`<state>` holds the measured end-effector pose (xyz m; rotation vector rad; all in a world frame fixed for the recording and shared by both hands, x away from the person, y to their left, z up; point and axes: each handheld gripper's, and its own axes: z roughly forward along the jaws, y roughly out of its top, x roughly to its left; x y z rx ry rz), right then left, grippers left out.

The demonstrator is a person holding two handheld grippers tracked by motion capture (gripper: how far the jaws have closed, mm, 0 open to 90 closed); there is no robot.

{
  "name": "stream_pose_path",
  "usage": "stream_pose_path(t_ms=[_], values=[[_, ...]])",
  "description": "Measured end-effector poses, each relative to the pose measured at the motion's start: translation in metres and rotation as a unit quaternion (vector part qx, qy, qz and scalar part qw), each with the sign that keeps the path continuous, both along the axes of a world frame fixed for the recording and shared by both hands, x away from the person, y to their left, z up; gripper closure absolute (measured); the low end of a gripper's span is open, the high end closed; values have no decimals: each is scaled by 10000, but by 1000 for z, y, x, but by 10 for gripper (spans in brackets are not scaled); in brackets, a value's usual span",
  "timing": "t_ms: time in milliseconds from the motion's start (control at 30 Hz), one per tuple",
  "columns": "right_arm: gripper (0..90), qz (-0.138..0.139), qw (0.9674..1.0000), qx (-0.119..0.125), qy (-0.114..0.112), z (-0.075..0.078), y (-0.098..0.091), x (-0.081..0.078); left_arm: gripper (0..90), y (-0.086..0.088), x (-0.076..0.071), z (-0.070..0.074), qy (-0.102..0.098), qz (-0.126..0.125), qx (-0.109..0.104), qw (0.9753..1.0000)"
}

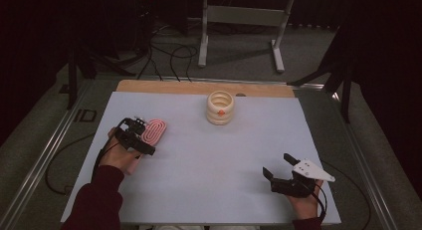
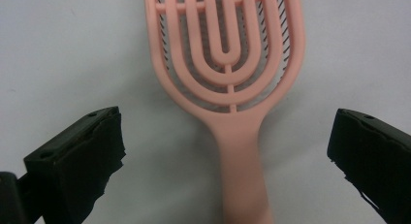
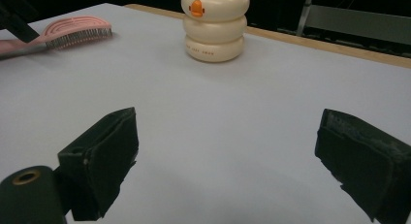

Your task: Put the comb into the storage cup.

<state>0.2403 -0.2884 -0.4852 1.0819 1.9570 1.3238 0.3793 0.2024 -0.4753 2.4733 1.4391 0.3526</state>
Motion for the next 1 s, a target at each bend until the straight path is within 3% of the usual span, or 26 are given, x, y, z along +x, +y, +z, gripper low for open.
stream_pose_path(t_ms=[300, 433, 600, 1000], values=[[84, -5, 10000, -2, 8, 0, 0, 0, 47, -1, 5, -6, 248, 195, -174, 9994], [84, -7, 10000, -18, 9, 0, 0, 0, 106, -3, 6, -9, 253, 276, 110, 9992], [84, -9, 10000, -26, 19, -1, 0, 0, 164, -3, 5, -13, 312, 335, 237, 9987], [85, -15, 10000, -30, 52, -2, 0, 1, 454, 1, 7, -16, 556, 504, -122, 9971]])
